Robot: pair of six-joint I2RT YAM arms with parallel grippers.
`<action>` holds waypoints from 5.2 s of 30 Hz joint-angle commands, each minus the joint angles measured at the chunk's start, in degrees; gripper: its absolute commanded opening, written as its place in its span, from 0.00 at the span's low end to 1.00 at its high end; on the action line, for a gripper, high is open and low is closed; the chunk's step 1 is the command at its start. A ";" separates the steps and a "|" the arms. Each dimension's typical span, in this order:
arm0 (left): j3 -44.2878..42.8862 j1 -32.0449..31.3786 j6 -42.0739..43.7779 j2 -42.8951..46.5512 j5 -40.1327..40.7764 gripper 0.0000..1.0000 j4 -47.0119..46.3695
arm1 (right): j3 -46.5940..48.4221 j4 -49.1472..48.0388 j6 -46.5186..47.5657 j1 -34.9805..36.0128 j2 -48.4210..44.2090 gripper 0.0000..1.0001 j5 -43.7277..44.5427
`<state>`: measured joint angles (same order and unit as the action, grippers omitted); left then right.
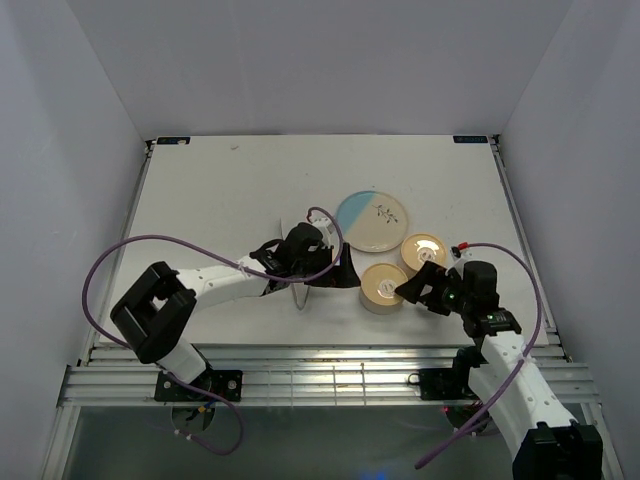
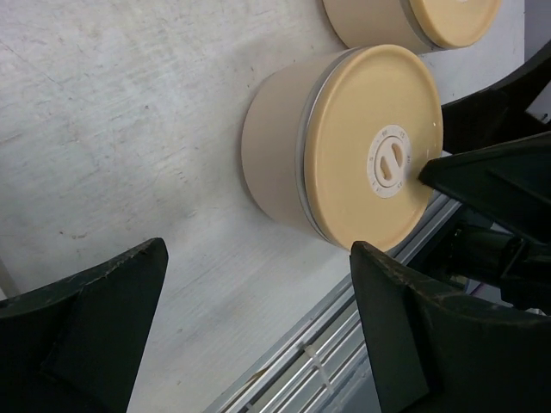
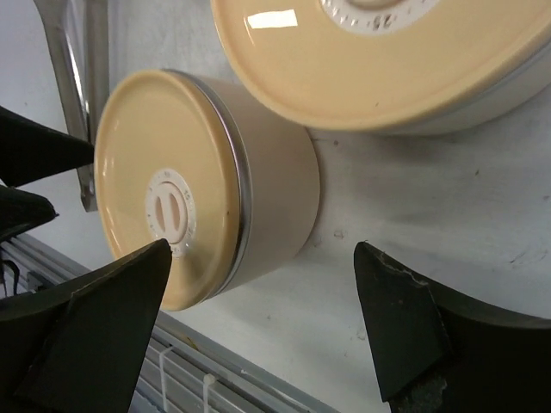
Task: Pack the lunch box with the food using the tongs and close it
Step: Pick up the packing box from the center of the board.
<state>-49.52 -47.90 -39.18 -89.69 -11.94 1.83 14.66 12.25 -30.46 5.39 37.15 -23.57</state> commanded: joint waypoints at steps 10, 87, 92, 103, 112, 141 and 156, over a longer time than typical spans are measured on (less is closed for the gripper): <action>-1.63 0.09 -3.45 -6.72 -3.79 0.97 -9.82 | -6.83 -15.06 -8.56 7.44 0.74 0.90 9.33; -1.11 0.00 -3.36 -8.84 -3.17 0.00 -5.43 | -17.38 -20.95 -24.56 7.71 -3.92 0.90 7.57; -0.67 0.00 -3.36 -8.75 -3.08 0.00 -5.69 | -18.17 -21.13 -25.18 7.88 -4.54 0.90 7.67; 0.12 0.00 -3.54 -8.66 -2.91 0.00 -6.22 | -19.14 -22.54 -26.14 9.82 -1.99 0.90 8.89; 0.12 0.00 -3.97 -9.01 -3.17 0.00 -6.83 | -19.22 -24.20 -26.76 11.05 0.29 0.90 9.25; -1.46 0.09 -4.15 -11.74 -3.88 0.00 -6.92 | -24.50 -38.97 -30.19 13.07 4.86 0.96 7.23; -1.11 0.00 -4.50 -12.27 -3.88 0.00 -7.54 | -24.85 -37.13 -29.66 13.16 5.04 0.95 6.43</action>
<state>-51.51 -46.94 -44.62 -99.18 -15.68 -11.53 2.02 -19.81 -59.53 17.72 43.88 -13.67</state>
